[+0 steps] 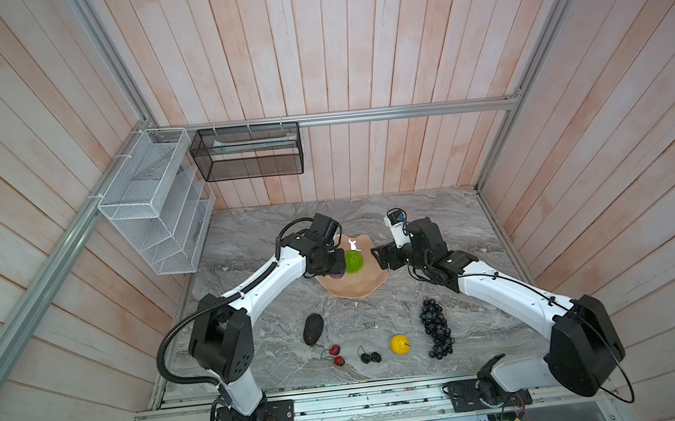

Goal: Place and organize the fake fruits in the fruit bowl
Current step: 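Carry the purple mangosteen with the left gripper and release it in the bowl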

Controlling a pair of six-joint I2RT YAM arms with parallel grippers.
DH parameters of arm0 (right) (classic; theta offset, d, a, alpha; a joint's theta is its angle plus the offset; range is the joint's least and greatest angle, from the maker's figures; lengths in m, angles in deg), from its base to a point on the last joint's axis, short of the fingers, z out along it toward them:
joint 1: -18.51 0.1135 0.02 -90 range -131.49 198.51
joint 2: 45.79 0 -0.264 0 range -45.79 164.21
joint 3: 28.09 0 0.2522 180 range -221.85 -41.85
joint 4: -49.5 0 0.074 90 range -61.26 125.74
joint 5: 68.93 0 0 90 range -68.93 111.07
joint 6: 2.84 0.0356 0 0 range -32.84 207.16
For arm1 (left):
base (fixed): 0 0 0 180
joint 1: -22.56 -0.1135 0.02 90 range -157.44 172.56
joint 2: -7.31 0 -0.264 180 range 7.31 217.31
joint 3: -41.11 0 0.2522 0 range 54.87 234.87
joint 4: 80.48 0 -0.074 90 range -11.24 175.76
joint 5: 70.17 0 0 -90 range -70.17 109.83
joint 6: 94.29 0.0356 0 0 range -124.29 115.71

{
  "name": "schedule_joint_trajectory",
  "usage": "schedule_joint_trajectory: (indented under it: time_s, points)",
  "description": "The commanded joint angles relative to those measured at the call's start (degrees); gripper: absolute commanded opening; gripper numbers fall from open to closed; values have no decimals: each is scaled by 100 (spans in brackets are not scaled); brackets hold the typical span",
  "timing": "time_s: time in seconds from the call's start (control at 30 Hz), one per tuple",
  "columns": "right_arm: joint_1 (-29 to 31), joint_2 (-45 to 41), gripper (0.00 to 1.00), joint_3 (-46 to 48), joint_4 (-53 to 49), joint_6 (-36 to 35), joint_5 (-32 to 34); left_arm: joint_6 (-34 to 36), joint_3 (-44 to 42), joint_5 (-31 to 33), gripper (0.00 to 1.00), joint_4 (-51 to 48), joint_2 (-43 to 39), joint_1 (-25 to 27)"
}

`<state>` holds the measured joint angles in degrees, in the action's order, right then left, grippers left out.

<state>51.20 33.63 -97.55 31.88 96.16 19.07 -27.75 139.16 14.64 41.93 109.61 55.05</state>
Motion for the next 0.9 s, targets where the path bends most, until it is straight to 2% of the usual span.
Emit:
schedule_joint_trajectory:
  time_s: [0.0, 0.13, 0.27, 0.53, 0.73, 0.87]
  points:
    - [-17, -84, 87, 0, -102, -60, -103, 135, 419, 498, 39, 213, 547, -76]
    - [-24, -321, 87, 245, -59, -56, -100, 145, 804, 834, 39, 325, 1116, -101]
    - [-27, -554, 87, 443, -100, -98, -31, 43, 1042, 803, 39, 369, 1498, -116]
    - [-122, -857, 87, 740, -119, -161, -30, -173, 942, 771, 45, 638, 1694, -120]
    - [-120, -848, 87, 771, -109, -130, -99, -232, 787, 665, 56, 823, 1656, -111]
    - [-118, -853, 87, 771, -115, -108, -116, -230, 747, 555, 57, 861, 1686, -121]
